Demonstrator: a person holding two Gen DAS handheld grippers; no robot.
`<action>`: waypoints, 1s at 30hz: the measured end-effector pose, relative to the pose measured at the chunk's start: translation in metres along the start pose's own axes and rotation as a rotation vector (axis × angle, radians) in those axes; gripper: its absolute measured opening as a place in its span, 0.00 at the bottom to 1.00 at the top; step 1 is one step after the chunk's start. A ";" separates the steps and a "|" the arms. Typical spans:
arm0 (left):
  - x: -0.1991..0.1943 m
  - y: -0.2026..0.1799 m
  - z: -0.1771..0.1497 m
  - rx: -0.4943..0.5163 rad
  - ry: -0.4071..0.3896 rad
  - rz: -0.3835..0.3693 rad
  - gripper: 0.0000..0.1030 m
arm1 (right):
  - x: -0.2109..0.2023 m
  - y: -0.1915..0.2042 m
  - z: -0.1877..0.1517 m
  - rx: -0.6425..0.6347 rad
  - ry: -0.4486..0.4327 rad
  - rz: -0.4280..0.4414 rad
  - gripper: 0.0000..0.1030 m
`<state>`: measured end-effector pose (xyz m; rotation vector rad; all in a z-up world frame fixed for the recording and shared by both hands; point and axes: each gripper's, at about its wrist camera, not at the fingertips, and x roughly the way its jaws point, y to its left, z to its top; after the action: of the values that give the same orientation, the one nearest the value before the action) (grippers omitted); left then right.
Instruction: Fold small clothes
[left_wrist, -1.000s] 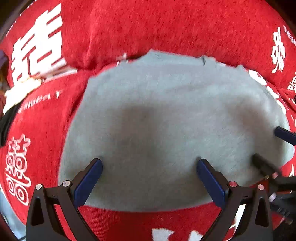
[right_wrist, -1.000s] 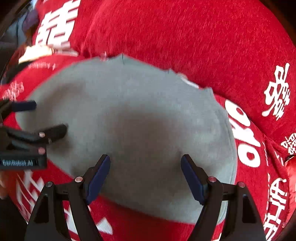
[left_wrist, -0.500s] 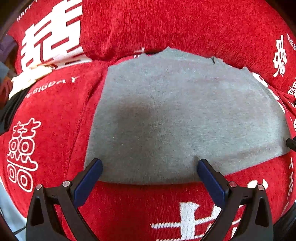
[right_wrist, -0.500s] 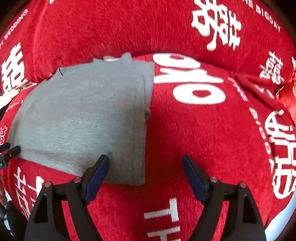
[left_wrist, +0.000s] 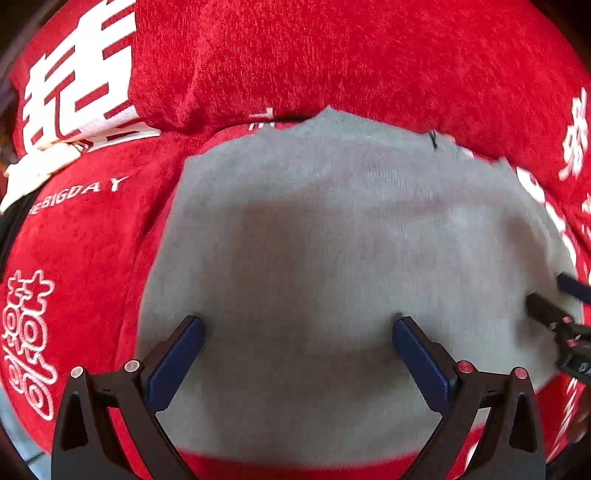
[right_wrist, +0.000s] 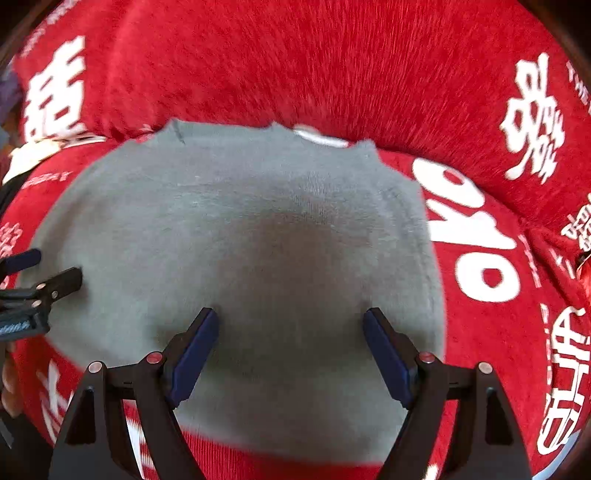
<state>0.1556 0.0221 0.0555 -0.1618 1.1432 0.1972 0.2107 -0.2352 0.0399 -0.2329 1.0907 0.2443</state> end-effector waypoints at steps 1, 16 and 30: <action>0.002 -0.001 0.005 -0.005 -0.001 0.008 1.00 | 0.005 -0.001 0.006 0.012 -0.002 0.001 0.82; 0.066 -0.002 0.094 -0.008 0.049 0.038 1.00 | 0.083 -0.037 0.101 0.142 0.083 -0.007 0.99; 0.027 0.142 0.030 -0.324 0.085 -0.189 0.76 | 0.009 -0.033 0.050 0.171 -0.103 -0.007 0.99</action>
<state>0.1588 0.1687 0.0391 -0.5673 1.1671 0.2080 0.2673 -0.2501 0.0561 -0.0704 1.0021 0.1535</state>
